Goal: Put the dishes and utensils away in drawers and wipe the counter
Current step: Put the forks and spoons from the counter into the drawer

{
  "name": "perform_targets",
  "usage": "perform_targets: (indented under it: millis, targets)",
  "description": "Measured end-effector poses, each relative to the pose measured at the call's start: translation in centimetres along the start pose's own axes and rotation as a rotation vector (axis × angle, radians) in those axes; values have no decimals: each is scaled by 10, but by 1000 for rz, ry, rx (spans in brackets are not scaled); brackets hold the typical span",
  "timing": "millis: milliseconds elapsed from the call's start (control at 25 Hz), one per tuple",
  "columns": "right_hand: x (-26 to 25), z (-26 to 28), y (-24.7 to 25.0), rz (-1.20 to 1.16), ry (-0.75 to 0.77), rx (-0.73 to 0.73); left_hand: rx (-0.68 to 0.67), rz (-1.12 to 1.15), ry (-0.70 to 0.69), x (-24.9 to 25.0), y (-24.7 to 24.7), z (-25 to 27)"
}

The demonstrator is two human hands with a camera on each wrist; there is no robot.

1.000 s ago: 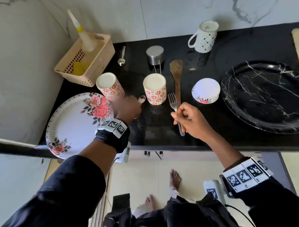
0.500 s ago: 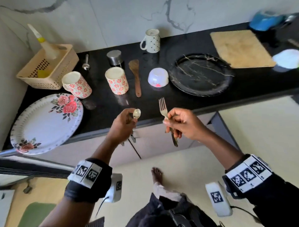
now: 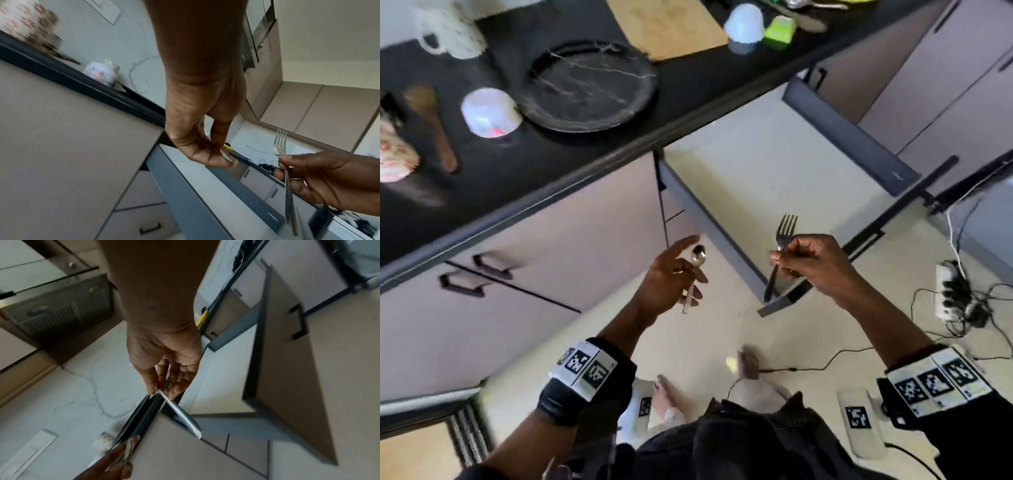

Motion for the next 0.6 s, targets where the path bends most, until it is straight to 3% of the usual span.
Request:
perform_targets:
  millis: [120,320,600]
  targets:
    - [24,0,69,-33,-14,4,-24,-17,67,-3,-63,-18]
    - [35,-31,146,55,14,-176,223,55,166,3,-135,-47]
    - [9,-104,129,174,10,-462,328,74,240,13,-153,-94]
Point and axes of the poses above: each hand's wrist, its own z-axis away from the middle knuckle, its own y-axis out of the back of the hand, x = y × z, the point moved 9 cm from there along -z, towards the middle knuckle, and after that the axes turned 6 degrees about -z, right-handed, at the moved point
